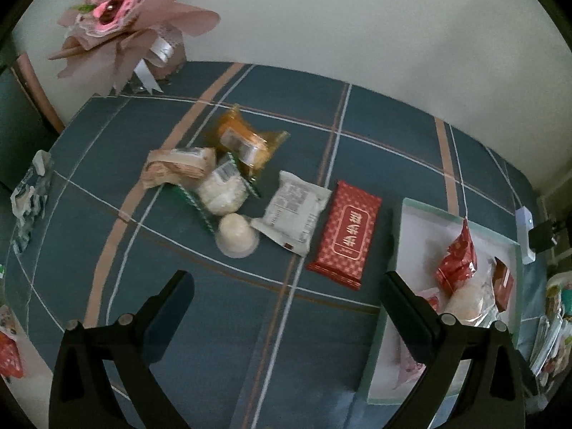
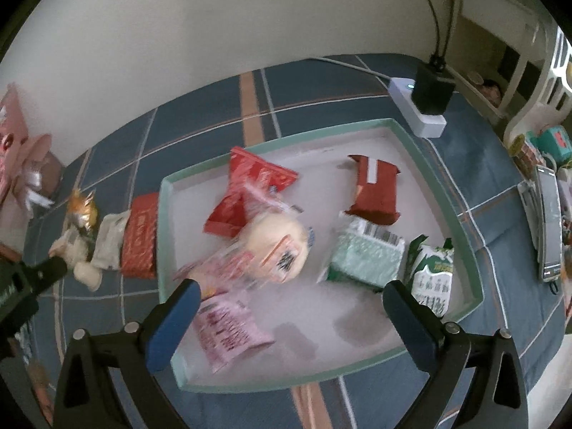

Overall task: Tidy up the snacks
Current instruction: 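Move both tools back from the tray over the snack pile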

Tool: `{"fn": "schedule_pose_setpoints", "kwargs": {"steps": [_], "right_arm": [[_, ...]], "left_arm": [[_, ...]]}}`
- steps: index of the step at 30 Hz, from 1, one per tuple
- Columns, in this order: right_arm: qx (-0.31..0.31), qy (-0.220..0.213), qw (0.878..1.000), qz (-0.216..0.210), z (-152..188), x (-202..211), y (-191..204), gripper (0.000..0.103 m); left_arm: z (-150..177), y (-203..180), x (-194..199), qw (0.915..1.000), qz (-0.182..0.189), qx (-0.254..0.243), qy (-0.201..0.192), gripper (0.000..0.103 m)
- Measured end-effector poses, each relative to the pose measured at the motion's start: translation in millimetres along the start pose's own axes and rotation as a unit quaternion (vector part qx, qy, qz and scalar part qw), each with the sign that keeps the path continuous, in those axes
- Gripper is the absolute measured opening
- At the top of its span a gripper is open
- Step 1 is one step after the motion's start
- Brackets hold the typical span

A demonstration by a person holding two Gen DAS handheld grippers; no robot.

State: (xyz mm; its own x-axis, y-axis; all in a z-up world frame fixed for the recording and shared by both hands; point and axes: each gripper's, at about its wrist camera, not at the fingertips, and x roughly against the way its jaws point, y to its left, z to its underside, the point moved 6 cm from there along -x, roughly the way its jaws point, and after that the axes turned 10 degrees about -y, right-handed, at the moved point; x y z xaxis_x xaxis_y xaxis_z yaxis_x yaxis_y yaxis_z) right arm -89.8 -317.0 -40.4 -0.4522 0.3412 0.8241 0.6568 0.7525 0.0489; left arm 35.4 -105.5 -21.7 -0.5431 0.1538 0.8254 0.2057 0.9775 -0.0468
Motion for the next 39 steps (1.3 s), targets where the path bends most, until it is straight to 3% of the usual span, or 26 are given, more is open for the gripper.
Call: {"fn": "schedule_pose_setpoints", "kwargs": {"steps": [11, 39], "right_arm": [[0.006, 0.004, 0.999, -0.044, 13, 14, 40, 0.103], [0.076, 0.012, 0.994, -0.075, 17, -8, 134, 0.103]], "left_arm": [[-7, 44, 11, 0.9996, -0.02, 0.007, -0.019, 0.103], [-22, 129, -25, 0.9947, -0.049, 0.091, -0.003, 0.103]]}}
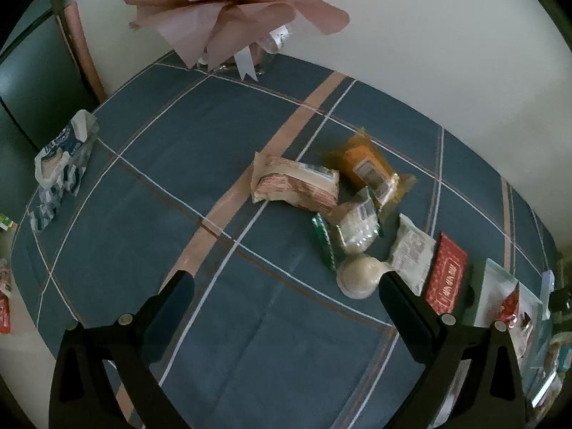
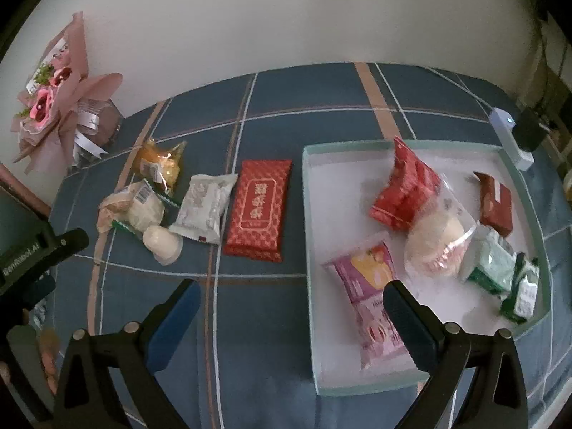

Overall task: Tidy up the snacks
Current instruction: 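Move both tools back from the tray over the snack pile, then grasp the red gold-lettered pack with the right tool while the left tool grasps the cupped round cake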

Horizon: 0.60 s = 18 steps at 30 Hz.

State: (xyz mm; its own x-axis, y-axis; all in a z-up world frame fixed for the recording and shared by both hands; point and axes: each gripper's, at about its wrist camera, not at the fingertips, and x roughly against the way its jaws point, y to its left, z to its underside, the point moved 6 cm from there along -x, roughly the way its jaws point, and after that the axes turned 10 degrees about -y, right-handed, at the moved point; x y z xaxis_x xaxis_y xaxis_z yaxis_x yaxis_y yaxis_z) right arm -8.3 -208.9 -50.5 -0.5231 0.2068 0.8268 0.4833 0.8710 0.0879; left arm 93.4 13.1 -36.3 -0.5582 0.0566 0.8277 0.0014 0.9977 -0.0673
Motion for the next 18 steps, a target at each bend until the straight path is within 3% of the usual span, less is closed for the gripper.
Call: {"fn": "schedule_pose_setpoints", "kwargs": {"steps": [8, 18], "right_arm": [[0.007, -0.008, 1.0, -0.002, -17, -13, 10, 0.103], [0.002, -0.012, 1.0, 0.0, -36, -35, 14, 0.103]], "left_arm": [[-2, -8, -21, 1.0, 0.006, 0.004, 0.003, 0.103], [-20, -20, -27, 0.9981, 0.034, 0.027, -0.045, 0.103]]}}
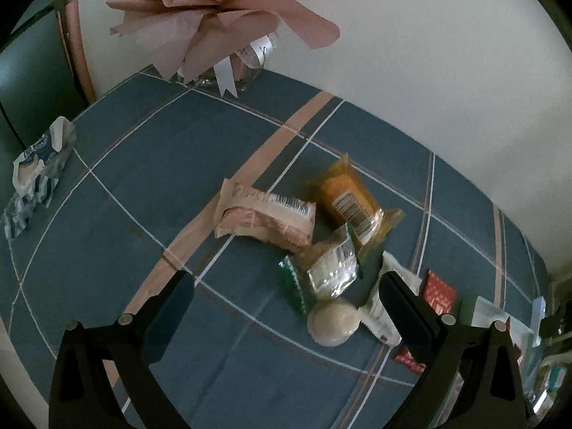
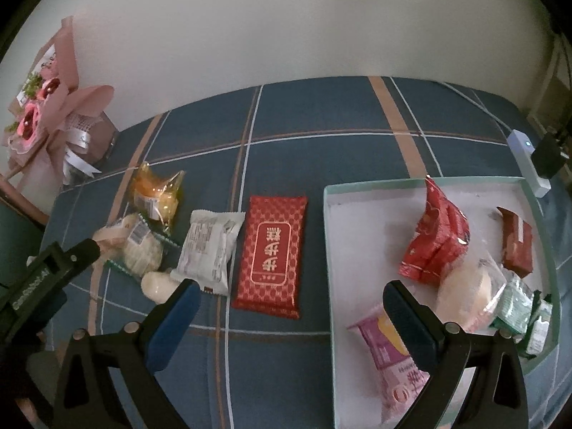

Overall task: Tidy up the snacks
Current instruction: 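Grasp the red gold-lettered pack with the right tool while the left tool grasps the cupped round cake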

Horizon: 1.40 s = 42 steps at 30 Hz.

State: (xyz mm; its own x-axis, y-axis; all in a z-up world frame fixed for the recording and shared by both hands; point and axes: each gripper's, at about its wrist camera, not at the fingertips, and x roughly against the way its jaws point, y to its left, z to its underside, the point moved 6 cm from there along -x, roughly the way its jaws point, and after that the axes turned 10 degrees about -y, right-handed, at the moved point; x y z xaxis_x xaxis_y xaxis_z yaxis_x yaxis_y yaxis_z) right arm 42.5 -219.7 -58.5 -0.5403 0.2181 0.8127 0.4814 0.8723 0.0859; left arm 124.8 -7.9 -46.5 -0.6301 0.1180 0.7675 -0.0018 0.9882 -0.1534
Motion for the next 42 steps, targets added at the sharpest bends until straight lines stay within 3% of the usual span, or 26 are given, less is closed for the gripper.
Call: {"fn": "schedule_pose_setpoints", "kwargs": {"steps": [10, 16, 19, 24, 26, 28, 30, 33, 36, 42], "right_arm": [[0.008, 0.029, 0.999, -0.016, -4, -25, 7, 0.103], [-0.006, 0.024, 0.999, -0.034, -11, -31, 9, 0.103], [0.018, 0.021, 0.999, -0.021, -11, -37, 14, 0.103], [0.029, 0.029, 0.999, -0.03, -6, -47, 21, 0.087], [0.029, 0.035, 0.998, -0.039, -4, -52, 23, 0.079], [0.03, 0.038, 0.998, -0.046, -2, -55, 24, 0.066], [0.039, 0.042, 0.998, -0.039, 2, -59, 24, 0.059], [0.038, 0.049, 0.997, -0.035, 5, -65, 22, 0.058], [0.041, 0.054, 0.997, -0.028, 8, -69, 21, 0.056], [0.054, 0.054, 0.997, -0.014, 10, -72, 18, 0.055]], "left_arm": [[0, -11, -10, 0.9996, 0.024, -0.017, 0.002, 0.103], [10, -21, -25, 0.9984, 0.041, -0.017, 0.033, 0.103], [16, -25, -31, 0.998, 0.038, -0.029, 0.042, 0.103], [23, -28, -36, 0.9974, 0.04, -0.029, 0.052, 0.102], [24, -29, -37, 0.9972, 0.04, -0.033, 0.055, 0.096], [27, -31, -39, 0.9967, 0.042, -0.035, 0.06, 0.081], [30, -33, -41, 0.9959, 0.05, -0.034, 0.067, 0.078], [35, -38, -44, 0.9946, 0.059, -0.038, 0.077, 0.076], [40, -42, -48, 0.9936, 0.058, -0.047, 0.085, 0.063], [49, -44, -56, 0.9921, 0.052, -0.054, 0.101, 0.06]]}}
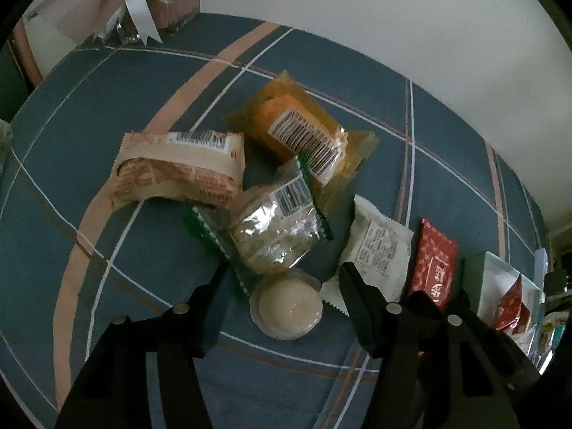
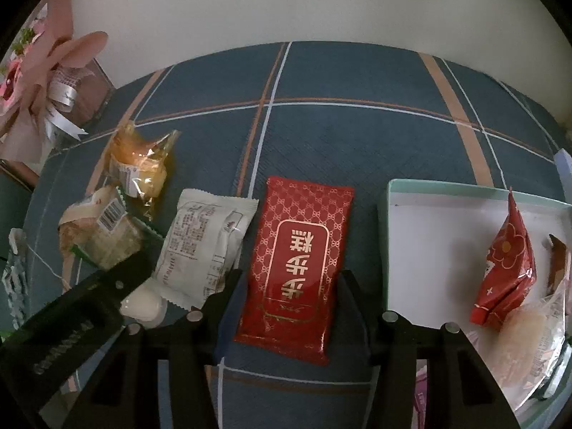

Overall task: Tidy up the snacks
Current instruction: 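Grasp the red gold-lettered pack with the right tool while the left tool grasps the cupped round cake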

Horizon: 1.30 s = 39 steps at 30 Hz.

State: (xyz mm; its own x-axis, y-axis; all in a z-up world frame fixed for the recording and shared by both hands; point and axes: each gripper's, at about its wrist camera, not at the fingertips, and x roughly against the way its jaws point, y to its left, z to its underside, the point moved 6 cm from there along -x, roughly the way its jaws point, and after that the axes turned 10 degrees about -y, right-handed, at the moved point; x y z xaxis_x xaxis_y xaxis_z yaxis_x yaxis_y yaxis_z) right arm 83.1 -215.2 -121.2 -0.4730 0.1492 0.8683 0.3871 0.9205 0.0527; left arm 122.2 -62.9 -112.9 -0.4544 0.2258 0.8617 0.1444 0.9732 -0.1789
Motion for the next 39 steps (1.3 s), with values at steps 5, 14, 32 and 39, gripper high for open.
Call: {"fn": "schedule_pose_setpoints", "kwargs": {"steps": [5, 14, 32, 39], "right_arm": [[0.009, -0.006, 1.0, -0.005, -2, 5, 6, 0.05], [0.013, -0.009, 1.0, -0.01, -5, 6, 7, 0.047], [0.004, 0.009, 1.0, 0.002, 2, -1, -5, 0.046], [-0.016, 0.017, 1.0, -0.013, 4, -4, -14, 0.046]], "left_arm": [[-1, 2, 1, 1.0, 0.001, 0.001, 0.002, 0.049], [-16, 2, 22, 0.9995, 0.027, 0.008, -0.015, 0.04], [-2, 19, -15, 0.9995, 0.007, 0.019, 0.026, 0.037], [-5, 38, -18, 0.9992, -0.014, 0.026, 0.027, 0.037]]}}
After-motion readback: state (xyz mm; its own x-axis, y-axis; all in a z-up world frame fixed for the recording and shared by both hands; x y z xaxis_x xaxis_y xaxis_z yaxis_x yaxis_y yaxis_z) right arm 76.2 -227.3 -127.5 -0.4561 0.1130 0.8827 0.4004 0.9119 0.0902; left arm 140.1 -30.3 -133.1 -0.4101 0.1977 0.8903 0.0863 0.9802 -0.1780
